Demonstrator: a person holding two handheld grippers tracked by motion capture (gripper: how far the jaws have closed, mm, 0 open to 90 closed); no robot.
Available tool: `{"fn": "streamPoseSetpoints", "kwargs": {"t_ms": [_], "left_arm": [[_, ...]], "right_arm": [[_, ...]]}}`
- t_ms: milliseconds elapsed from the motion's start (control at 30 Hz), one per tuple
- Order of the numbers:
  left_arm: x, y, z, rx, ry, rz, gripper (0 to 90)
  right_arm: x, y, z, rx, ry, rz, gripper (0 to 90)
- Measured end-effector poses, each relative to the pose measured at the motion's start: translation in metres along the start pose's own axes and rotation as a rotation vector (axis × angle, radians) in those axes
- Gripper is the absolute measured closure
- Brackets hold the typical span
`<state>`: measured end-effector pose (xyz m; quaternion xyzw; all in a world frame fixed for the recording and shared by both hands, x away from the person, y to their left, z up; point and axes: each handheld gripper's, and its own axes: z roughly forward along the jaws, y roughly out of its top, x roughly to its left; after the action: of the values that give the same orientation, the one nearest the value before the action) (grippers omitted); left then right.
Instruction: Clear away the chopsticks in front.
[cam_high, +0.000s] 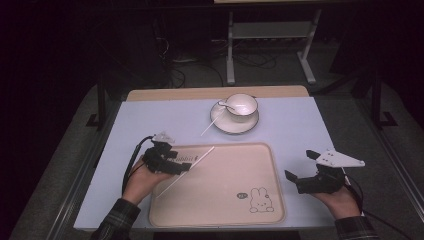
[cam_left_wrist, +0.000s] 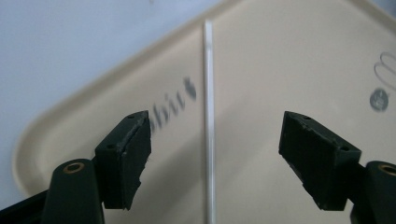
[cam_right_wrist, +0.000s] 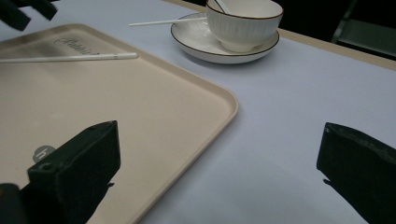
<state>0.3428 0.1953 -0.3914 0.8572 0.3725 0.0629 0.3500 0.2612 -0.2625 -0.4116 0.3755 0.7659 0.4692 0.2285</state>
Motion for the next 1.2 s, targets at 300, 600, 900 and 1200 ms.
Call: {"fn": "streamPoseSetpoints", "kwargs": {"t_ms": [300, 600, 900, 1200], "left_arm": [[0.013, 0.062, 0.020, -0.032, 0.009, 0.049, 24.4], [0.029, 0.109, 0.051, -0.092, 0.034, 0.074, 34.6], [0.042, 0.138, 0.097, -0.085, 0.084, 0.101, 57.5], [0.045, 0.144, 0.138, -0.028, 0.111, 0.080, 62.0]], "right_arm": [[0.000, 0.000, -0.002, -0.009, 0.001, 0.007, 0.0], [-0.001, 0.000, -0.002, -0.013, 0.005, 0.014, 0.0], [-0.003, -0.001, -0.004, -0.020, 0.004, 0.026, 0.0], [-0.004, -0.002, -0.005, -0.029, 0.009, 0.035, 0.0]]}}
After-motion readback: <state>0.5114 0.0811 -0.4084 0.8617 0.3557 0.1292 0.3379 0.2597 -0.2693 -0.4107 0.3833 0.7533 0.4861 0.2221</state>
